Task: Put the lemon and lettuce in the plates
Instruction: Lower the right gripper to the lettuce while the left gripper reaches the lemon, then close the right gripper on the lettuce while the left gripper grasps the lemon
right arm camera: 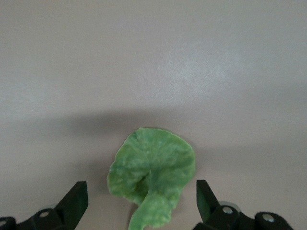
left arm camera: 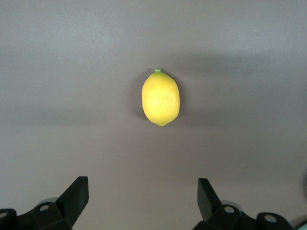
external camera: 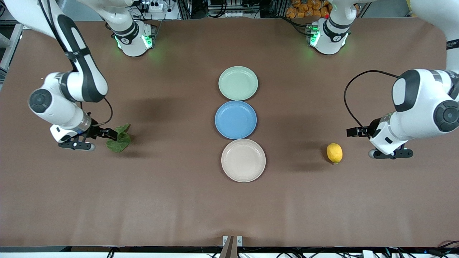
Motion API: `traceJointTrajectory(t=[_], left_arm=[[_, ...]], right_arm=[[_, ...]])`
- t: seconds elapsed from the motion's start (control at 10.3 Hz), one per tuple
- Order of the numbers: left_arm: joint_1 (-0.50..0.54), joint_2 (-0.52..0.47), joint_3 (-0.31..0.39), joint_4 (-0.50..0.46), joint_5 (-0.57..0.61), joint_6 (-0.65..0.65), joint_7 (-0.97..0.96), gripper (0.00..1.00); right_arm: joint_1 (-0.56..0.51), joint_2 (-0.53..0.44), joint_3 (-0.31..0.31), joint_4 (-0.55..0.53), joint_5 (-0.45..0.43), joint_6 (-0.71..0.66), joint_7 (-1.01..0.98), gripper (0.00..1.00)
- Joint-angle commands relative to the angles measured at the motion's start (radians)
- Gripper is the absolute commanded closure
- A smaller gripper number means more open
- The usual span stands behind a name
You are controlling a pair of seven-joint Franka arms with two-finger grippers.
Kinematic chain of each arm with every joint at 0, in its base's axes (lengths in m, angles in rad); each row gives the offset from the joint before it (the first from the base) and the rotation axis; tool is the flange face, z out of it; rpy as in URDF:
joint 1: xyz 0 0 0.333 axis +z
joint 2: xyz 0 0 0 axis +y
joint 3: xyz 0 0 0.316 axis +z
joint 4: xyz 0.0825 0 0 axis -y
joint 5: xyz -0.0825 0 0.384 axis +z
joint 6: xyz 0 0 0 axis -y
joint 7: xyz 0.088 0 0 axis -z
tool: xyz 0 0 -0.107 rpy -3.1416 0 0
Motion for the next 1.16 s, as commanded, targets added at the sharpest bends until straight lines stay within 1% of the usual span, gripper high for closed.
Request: traceJointTrajectory(t=[0.0, 0.1, 0.19, 0.39, 0.49, 0.58, 0.68, 0.78, 0.87, 1.07], left_arm=[[0.001, 0.04, -0.001, -0.004, 0.018, 0.061, -0.004, 0.0], [0.001, 0.059, -0.001, -0.004, 0.038, 0.075, -0.001, 0.0], [-0.006, 0.07, -0.004, -0.004, 0.087, 0.091, 0.0, 0.0], [-0.037, 0.102, -0.007, 0.001, 0.094, 0.114, -0.002, 0.0], [-0.042, 0.117, -0.008, -0.001, 0.092, 0.126, -0.004, 0.0], [-0.04, 0.132, -0.008, 0.001, 0.081, 0.131, -0.004, 0.0], [-0.04, 0.149, -0.008, 0.001, 0.078, 0.135, -0.004, 0.0], [-0.037, 0.169, -0.008, -0.001, 0.078, 0.146, 0.001, 0.0], [-0.035, 0.186, -0.008, -0.001, 0.078, 0.164, 0.006, 0.0], [-0.035, 0.221, -0.008, -0.001, 0.078, 0.206, 0.006, 0.0]], right_arm=[[-0.02, 0.067, 0.011, -0.065, 0.01, 0.163, -0.007, 0.0], [-0.02, 0.093, 0.011, -0.085, 0.01, 0.222, -0.005, 0.0], [-0.02, 0.109, 0.011, -0.095, 0.01, 0.245, -0.005, 0.0], [-0.02, 0.161, 0.011, -0.11, 0.01, 0.314, -0.005, 0.0], [-0.022, 0.169, 0.009, -0.109, 0.008, 0.314, -0.005, 0.0], [-0.02, 0.161, 0.009, -0.107, 0.007, 0.304, -0.007, 0.28], [-0.02, 0.156, 0.009, -0.101, 0.005, 0.29, -0.007, 0.63], [-0.02, 0.143, 0.009, -0.098, 0.005, 0.276, -0.001, 0.86], [-0.02, 0.126, 0.009, -0.096, 0.005, 0.243, 0.002, 1.0], [-0.019, 0.101, 0.011, -0.084, 0.003, 0.187, -0.004, 1.0]])
